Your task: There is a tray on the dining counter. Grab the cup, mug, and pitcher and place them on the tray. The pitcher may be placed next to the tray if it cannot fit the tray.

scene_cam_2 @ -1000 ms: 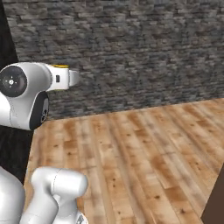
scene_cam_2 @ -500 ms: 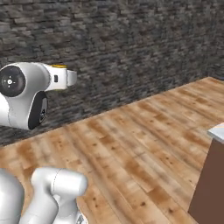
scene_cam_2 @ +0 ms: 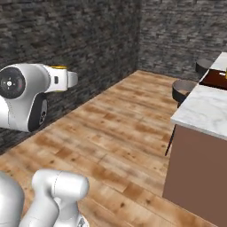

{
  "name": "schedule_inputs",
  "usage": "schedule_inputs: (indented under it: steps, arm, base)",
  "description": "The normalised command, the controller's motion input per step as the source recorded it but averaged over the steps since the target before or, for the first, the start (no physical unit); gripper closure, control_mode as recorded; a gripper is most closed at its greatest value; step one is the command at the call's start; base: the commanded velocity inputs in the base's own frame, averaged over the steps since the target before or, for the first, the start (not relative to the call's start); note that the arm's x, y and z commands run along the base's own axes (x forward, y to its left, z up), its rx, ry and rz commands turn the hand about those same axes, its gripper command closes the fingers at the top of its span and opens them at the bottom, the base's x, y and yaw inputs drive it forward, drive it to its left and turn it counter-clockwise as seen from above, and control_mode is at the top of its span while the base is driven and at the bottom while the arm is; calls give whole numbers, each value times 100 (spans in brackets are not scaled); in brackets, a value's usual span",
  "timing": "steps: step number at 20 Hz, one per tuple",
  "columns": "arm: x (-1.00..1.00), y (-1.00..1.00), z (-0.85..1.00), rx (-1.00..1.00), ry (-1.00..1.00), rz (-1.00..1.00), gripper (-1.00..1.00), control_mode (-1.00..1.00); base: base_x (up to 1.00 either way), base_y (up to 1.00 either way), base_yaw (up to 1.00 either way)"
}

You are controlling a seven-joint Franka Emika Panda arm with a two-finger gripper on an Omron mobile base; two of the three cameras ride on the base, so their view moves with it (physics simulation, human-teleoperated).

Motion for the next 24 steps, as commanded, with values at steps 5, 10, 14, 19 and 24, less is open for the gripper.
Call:
schedule_inputs:
  steps: [5, 10, 14, 19, 24]
  arm:
    - [0, 0, 0, 0, 0, 0, 100, 100]
    - [0, 0, 0, 0, 0, 0, 100, 100]
    - [0, 0, 0, 0, 0, 0, 100, 100]
    - [0, 0, 0, 0, 0, 0, 100, 100]
    - [0, 0, 0, 0, 0, 0, 100, 100]
  base:
    - [75, 38, -62]
    - [84, 45, -60]
    - [91, 52, -57]
    - [100, 61, -52]
    - [100, 69, -49]
